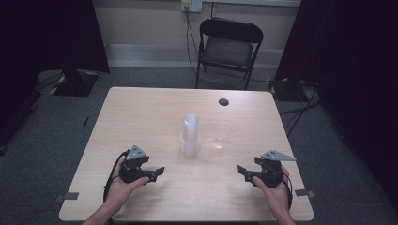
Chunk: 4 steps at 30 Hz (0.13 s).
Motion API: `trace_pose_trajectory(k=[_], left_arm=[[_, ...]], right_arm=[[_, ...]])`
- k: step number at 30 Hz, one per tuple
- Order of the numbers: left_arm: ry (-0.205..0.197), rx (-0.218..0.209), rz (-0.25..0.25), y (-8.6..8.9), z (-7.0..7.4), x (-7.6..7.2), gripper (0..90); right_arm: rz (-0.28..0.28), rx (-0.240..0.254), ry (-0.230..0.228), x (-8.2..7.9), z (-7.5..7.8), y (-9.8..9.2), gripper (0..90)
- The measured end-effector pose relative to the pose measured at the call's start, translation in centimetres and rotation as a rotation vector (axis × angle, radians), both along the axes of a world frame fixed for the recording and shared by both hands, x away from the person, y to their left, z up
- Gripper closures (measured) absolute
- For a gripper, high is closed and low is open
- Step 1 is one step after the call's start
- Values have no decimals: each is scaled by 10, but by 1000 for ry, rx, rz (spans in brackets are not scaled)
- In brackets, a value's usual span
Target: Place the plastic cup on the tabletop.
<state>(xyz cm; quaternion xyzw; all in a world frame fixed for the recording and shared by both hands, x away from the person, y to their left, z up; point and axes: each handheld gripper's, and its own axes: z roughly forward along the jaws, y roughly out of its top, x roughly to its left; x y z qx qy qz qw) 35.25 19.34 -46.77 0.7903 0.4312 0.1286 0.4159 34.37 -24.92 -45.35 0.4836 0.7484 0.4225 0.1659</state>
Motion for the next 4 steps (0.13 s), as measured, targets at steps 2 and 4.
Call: trace_pose_trajectory(k=[2, 4], left_arm=[[2, -3, -1, 0, 0, 0, 196], [4, -1, -6, -1, -1, 0, 197]], right_arm=[[-8, -5, 13, -2, -5, -2, 161], [-17, -16, 12, -2, -7, -4, 162]])
